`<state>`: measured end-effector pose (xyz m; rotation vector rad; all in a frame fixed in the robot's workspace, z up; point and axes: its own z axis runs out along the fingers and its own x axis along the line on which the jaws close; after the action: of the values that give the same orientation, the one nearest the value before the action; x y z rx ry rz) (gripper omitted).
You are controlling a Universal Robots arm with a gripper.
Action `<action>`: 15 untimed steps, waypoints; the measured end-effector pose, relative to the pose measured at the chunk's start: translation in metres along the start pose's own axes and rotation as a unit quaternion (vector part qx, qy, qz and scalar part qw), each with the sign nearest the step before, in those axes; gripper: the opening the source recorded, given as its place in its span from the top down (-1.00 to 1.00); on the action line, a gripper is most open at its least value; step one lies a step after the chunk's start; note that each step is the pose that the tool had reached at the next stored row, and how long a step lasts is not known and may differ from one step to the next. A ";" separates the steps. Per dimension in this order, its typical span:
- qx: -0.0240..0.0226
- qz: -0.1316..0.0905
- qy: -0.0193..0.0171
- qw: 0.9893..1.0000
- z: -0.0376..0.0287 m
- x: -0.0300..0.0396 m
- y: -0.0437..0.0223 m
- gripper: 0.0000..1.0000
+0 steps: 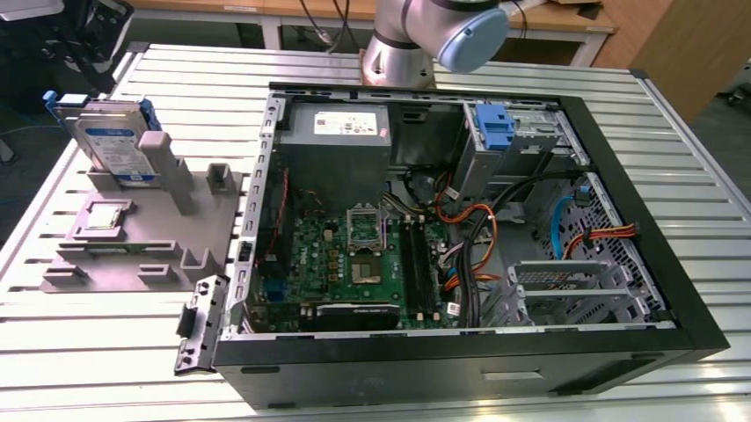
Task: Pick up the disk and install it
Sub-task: 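Reach for the disk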
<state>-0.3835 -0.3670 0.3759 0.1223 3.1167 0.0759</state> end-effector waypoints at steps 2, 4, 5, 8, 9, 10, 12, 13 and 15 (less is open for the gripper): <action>0.000 0.000 0.000 1.000 0.0007 0.0067 0.0032 0.80; 0.000 0.000 0.000 1.000 0.0014 0.0136 0.0058 0.80; 0.000 0.000 0.000 1.000 0.0018 0.0171 0.0071 0.80; 0.000 0.000 0.000 1.000 0.0039 0.0296 0.0104 0.80; 0.000 0.000 0.000 1.000 0.0047 0.0339 0.0115 0.80; 0.000 0.000 0.000 1.000 0.0053 0.0380 0.0126 0.80; 0.000 0.000 0.000 1.000 0.0070 0.0440 0.0160 0.80; 0.000 0.000 0.000 1.000 0.0077 0.0463 0.0186 0.80; 0.000 0.000 0.000 1.000 0.0090 0.0503 0.0228 0.80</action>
<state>-0.4317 -0.3399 0.3671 0.1221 3.1167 0.0762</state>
